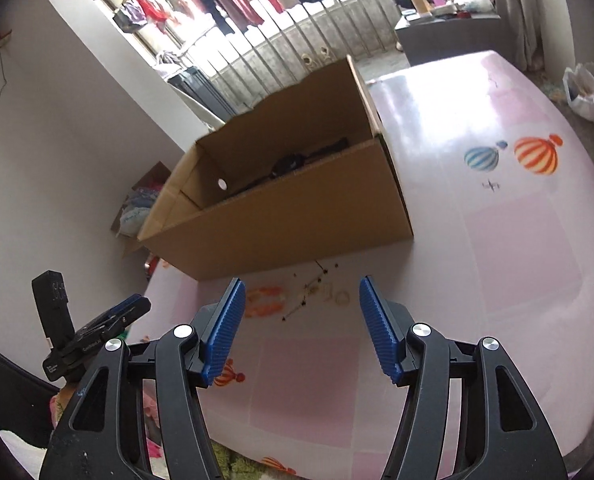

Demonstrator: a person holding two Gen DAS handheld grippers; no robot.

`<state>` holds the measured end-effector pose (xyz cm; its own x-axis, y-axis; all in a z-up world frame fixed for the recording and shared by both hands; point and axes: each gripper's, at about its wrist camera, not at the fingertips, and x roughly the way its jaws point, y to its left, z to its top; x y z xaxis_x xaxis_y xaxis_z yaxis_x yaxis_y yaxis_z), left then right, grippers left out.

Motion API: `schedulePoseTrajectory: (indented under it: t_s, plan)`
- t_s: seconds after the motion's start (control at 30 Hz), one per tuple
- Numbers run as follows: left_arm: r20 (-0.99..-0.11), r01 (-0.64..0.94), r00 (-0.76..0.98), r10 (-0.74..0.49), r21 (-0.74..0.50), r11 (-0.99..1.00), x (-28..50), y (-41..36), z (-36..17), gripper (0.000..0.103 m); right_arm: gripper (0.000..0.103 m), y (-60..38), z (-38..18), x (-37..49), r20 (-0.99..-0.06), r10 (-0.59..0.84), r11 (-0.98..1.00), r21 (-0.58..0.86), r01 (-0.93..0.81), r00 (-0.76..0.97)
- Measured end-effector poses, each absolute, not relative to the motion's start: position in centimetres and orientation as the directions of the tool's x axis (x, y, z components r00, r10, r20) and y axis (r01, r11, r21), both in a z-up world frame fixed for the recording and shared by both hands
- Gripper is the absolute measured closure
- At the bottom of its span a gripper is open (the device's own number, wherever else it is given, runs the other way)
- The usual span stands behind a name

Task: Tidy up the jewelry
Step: 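Withdraw the right tool from the box back over the table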

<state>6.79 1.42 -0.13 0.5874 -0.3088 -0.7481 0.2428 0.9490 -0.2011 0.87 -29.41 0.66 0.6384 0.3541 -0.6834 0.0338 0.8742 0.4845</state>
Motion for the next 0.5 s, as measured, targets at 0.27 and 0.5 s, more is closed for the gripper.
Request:
schedulePoseTrajectory:
  t_s: [0.27,0.5]
  plan:
    - [-0.78,0.286,0.551,-0.298,-0.159,0.945,5.9,-0.9,-3.9,0.023,0.046,-25.8,-1.9,1.4,-0.777,0.266,0.932,0.359,0.055,0.571]
    - [-0.81,0.287,0.566,-0.153,0.02,0.958,5.7,-2.6,-5.6,0.01,0.042,-23.2,-3.4,1.3,-0.82,0.095,0.992,0.125,0.015,0.564]
